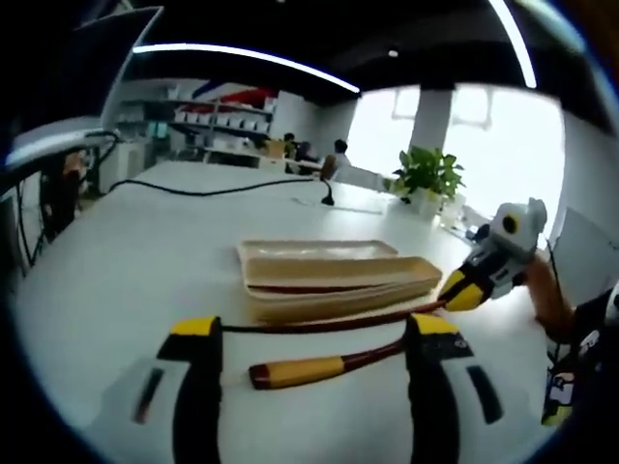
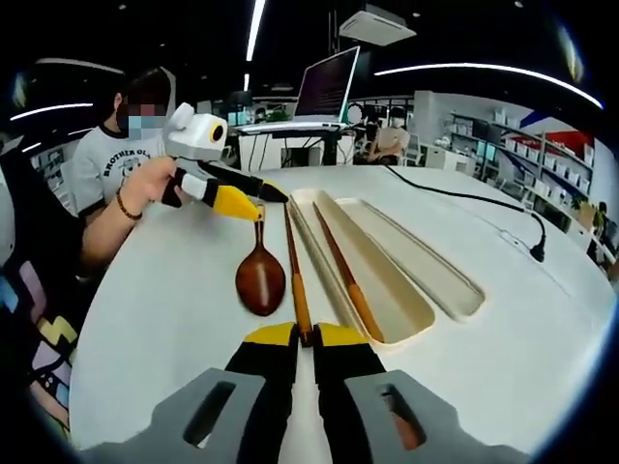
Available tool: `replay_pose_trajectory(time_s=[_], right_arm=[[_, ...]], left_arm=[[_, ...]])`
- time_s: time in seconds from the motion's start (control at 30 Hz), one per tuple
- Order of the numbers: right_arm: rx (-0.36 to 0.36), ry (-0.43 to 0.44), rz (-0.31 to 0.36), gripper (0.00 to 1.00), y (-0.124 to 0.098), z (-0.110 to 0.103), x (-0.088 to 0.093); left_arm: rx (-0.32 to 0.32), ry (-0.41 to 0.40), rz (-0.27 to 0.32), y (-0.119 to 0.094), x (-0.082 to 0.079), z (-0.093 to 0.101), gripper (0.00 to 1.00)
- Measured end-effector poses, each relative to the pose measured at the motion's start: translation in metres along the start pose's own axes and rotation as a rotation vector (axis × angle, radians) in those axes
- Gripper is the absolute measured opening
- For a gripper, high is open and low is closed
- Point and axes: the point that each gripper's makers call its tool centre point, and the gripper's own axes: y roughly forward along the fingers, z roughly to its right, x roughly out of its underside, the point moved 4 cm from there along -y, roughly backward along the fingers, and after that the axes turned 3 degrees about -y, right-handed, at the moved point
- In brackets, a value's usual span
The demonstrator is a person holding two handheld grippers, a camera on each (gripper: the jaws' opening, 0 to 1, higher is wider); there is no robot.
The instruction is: Arrange the utensils inside the cutlery case until each visible utensil rests in its matching compartment.
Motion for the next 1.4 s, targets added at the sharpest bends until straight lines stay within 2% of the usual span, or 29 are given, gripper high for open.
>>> replay_pose_trajectory(time_s=[0.2, 0.53, 0.8, 1.1, 1.4], right_arm=[[0.006, -0.013, 0.012, 0.05, -0.004, -0.001, -0.004], [0.020, -0.030, 0.047, 0.05, -0.011, -0.001, -0.014], [0.046, -0.065, 0.079, 0.05, -0.018, 0.006, -0.021], [0.088, -0.046, 0.108, 0.06, -0.026, 0.017, -0.023], [0.121, -0.112, 0.086, 0.06, -0.026, 0.029, -0.022]], left_arm=[[0.004, -0.005, 0.001, -0.001, -0.001, -0.001, 0.82], [0.020, -0.012, 0.063, -0.013, -0.016, 0.009, 0.81], [0.040, 0.023, 0.092, -0.011, -0.022, 0.017, 0.84], [0.075, 0.038, 0.126, -0.008, -0.028, 0.026, 0.87], [0.090, 0.047, 0.132, -0.002, -0.029, 0.029, 0.90]])
